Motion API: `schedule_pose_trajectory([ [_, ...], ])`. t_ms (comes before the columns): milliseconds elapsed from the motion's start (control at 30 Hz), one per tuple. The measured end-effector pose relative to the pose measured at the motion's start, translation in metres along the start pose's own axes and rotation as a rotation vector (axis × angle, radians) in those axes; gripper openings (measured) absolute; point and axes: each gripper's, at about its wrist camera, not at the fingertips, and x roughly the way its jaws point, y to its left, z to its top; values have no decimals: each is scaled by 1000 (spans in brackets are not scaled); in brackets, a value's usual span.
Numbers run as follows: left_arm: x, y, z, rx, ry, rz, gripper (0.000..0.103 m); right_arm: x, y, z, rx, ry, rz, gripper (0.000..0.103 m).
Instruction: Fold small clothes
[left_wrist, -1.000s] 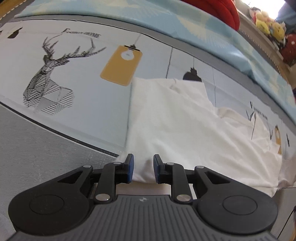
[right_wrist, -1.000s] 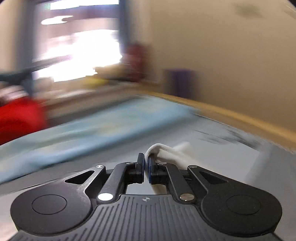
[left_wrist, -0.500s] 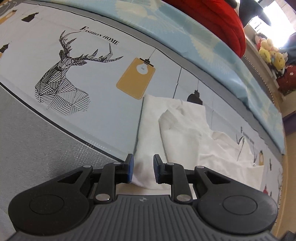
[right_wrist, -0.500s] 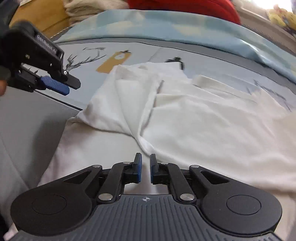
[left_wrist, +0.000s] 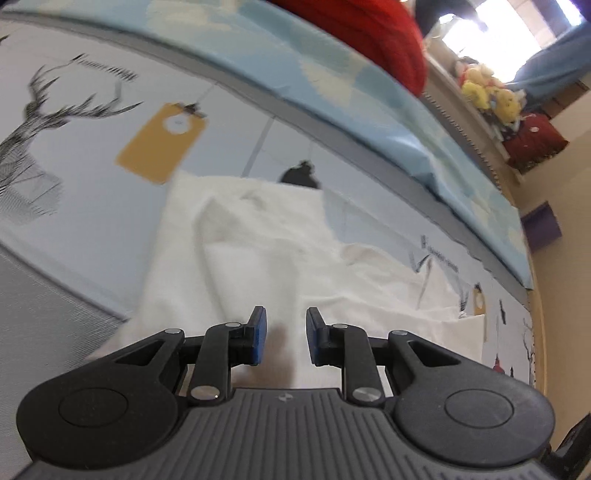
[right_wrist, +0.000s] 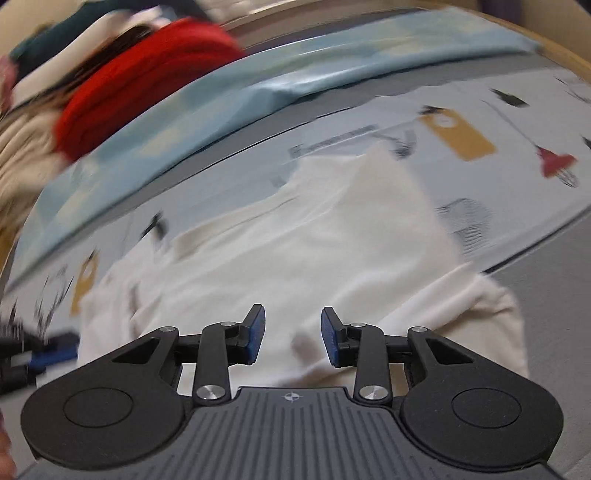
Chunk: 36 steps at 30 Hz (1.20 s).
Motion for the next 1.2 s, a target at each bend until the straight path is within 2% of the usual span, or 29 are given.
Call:
schedule_pose_trajectory([
  [100, 13, -16, -1, 59, -33, 30, 36, 10, -24, 8, 111, 23, -64, 36],
  [233, 32, -31, 1, 130, -57, 86, 42, 22, -59, 13, 272, 75, -110, 34],
  [333, 47, -38, 0, 181, -54, 136, 43, 23, -77, 15, 340, 85, -125, 34],
  [467, 69, -40, -4, 226, -23, 211, 42, 25, -83, 16, 357, 117, -136, 34],
  [500, 72, -39, -5, 230, -23, 233, 41, 24, -83, 16, 365, 126, -146, 34],
  [567, 74, -37, -5, 225, -28, 263, 27, 19, -83, 14, 376, 149, -159, 34],
  [600, 72, -36, -4, 218, -36, 275, 12, 17, -82, 13, 379, 158, -164, 34],
  [633, 68, -35, -2, 202, -46, 285, 4, 16, -81, 12, 382, 164, -172, 34],
  [667, 63, -33, 0, 181, -54, 288, 4, 17, -82, 10, 384, 172, -190, 34],
  [733, 47, -32, 5, 134, -90, 273, 4, 22, -90, 8, 423, 192, -234, 34],
  [800, 30, -33, 9, 110, -153, 251, 4, 22, -94, 6, 464, 195, -232, 34],
  [933, -9, -32, 18, 24, -298, 96, 4, 21, -98, 9, 514, 143, -205, 34],
  [967, -19, -32, 19, 13, -339, 61, 4, 22, -101, 9, 528, 133, -209, 25],
  [1000, -35, -31, 19, -8, -402, 15, 4, 21, -106, 9, 567, 116, -198, 3],
  [1067, -60, -24, 16, -63, -502, -48, 4, 13, -116, 6, 676, 46, -148, 3],
  [1133, -71, -10, 13, -148, -524, -49, 4, -3, -121, 4, 754, -70, -122, 3],
  [1200, -67, 9, 9, -256, -455, 5, 4, -13, -126, -1, 819, -157, -122, 3],
])
